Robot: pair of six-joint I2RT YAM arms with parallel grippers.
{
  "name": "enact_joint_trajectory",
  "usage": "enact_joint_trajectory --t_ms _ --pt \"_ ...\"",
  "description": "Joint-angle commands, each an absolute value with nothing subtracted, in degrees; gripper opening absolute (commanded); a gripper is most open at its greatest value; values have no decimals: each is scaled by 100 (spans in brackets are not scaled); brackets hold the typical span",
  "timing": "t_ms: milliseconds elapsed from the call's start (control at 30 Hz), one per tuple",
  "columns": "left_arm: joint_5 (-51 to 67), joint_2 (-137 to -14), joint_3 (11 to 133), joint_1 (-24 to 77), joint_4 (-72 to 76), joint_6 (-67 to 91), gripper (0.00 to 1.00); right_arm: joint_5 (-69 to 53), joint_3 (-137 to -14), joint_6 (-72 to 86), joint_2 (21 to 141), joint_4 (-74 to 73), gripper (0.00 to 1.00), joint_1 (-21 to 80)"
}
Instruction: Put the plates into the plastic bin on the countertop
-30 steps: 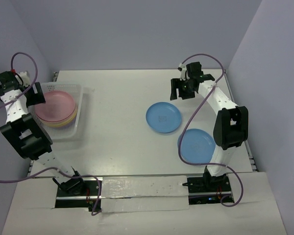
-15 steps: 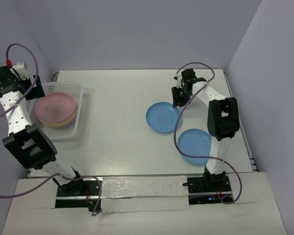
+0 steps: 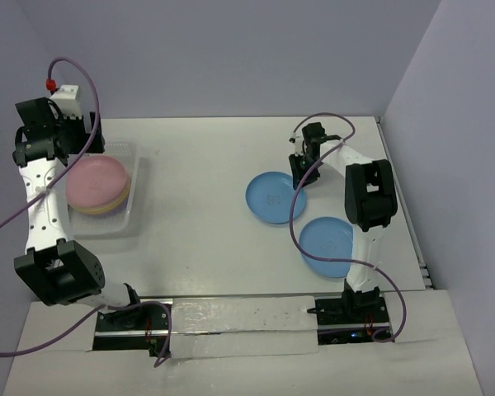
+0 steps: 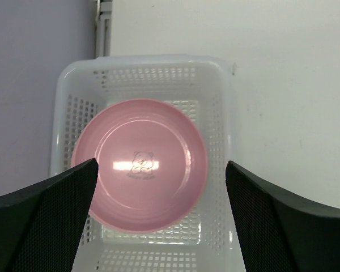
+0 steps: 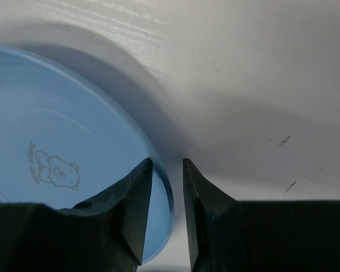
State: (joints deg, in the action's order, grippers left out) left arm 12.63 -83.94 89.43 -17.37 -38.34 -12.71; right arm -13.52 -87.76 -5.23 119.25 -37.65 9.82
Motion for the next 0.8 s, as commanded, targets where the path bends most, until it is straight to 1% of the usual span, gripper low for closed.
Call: enact_joint_trajectory --t_ms 0,67,100,133,167,267,367,533,633,767 --pt "1671 -8107 8836 -1294 -3830 -1252 99 -1485 -8867 -575 12024 -3697 28 947" --pt "1722 -8069 8772 -1055 -3849 -1213 99 -1569 -8946 -563 12079 -3772 19 940" --pt "1762 -8068 8753 -953 -3861 -1190 99 -1631 -8974 -563 12073 -3813 13 943" --pt "1876 -8070 8697 -824 -3896 -1122 99 -1733 -8998 -561 12032 -3860 4 949" --pt "1907 -8077 8666 -736 -3914 -1099 99 -1815 -8989 -553 11967 -3876 0 949" --pt "2219 -8128 8560 -343 -4099 -1007 99 -2187 -8938 -506 11473 -3885 0 1012" --pt "2482 -8216 8444 205 -4247 -934 99 -2384 -8866 -460 10904 -3846 0 1282" --pt "2306 -8160 8021 1280 -4042 -814 99 -2136 -9018 -357 10415 -3938 0 2066" --pt "2374 -8259 7880 1618 -3999 -712 99 -2171 -9210 -210 10334 -4050 0 2398" --pt "2492 -8346 7777 1679 -3911 -556 99 -2232 -9439 -113 10240 -4175 0 2624"
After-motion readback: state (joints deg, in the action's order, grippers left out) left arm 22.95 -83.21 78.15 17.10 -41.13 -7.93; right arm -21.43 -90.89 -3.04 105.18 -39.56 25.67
